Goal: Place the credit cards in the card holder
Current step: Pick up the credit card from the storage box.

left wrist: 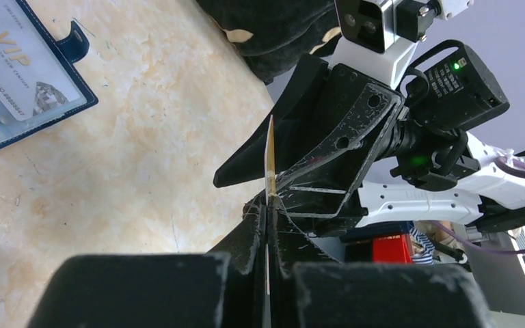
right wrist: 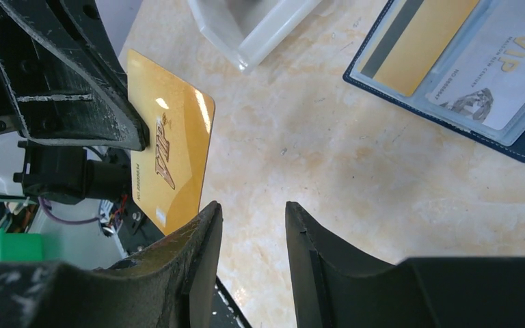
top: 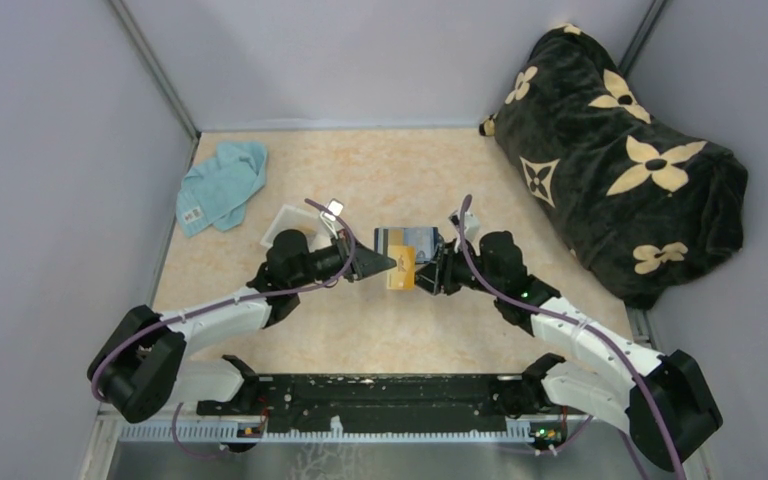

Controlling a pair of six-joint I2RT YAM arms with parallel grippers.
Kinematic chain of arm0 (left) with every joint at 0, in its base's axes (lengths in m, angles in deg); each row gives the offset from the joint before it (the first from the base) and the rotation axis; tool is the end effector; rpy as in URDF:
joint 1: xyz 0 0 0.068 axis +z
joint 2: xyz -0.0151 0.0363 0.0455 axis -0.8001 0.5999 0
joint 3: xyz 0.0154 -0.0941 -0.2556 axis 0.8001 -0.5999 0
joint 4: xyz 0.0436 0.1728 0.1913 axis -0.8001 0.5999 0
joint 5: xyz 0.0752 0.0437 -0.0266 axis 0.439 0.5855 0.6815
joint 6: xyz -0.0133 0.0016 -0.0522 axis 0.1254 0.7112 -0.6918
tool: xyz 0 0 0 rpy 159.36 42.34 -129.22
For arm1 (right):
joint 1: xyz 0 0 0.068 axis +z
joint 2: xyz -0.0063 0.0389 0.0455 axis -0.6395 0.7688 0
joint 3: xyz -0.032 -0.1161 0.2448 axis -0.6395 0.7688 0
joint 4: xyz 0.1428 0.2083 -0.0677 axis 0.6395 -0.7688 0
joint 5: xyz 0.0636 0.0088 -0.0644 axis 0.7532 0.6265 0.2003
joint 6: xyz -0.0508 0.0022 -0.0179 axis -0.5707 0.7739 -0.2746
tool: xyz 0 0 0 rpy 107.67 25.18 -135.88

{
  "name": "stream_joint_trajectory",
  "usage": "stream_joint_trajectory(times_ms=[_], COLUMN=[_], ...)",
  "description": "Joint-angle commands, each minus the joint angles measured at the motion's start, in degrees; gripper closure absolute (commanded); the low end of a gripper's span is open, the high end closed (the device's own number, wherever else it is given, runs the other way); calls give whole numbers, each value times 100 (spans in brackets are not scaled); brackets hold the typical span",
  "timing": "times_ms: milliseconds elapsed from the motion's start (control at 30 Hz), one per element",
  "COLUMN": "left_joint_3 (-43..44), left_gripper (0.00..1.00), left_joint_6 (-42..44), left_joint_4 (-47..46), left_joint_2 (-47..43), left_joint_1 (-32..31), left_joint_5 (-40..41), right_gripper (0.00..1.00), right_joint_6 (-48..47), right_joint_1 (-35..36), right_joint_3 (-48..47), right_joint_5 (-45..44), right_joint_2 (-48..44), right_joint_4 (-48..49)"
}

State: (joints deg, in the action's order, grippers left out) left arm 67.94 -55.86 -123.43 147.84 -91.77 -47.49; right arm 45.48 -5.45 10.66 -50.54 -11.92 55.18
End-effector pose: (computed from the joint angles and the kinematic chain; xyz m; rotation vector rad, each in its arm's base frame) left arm 0.1941 -0.1770 0.2303 0.1891 1.8898 -1.5802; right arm 0.1706 0.1334 0.2303 -0.3437 2.0749 1.1198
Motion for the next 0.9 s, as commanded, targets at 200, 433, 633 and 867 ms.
stream_joint_trajectory(times_ms=[200,433,633,867], left_joint_3=[-77,-109,-129,-158], left_gripper=[100,100,100,100], left_joint_6=[9,1,-15,-144], left_joint_4=[-234,-280,-383,-664], left_joint_2=[-74,-8,92,254], left_joint_1=[61,99,126,187], left_joint_5=[252,209,151,-46], right_gripper=[60,60,60,60], right_joint_6=[-15,62,211,461], right_joint_1=[-25,-29,-25,-36], right_joint_3=[59,78,66,55], right_joint_5=[-520,-582,-411,-140], right_joint_2=[-399,-487,-453,-300], right_joint_4=[216,302,506,879])
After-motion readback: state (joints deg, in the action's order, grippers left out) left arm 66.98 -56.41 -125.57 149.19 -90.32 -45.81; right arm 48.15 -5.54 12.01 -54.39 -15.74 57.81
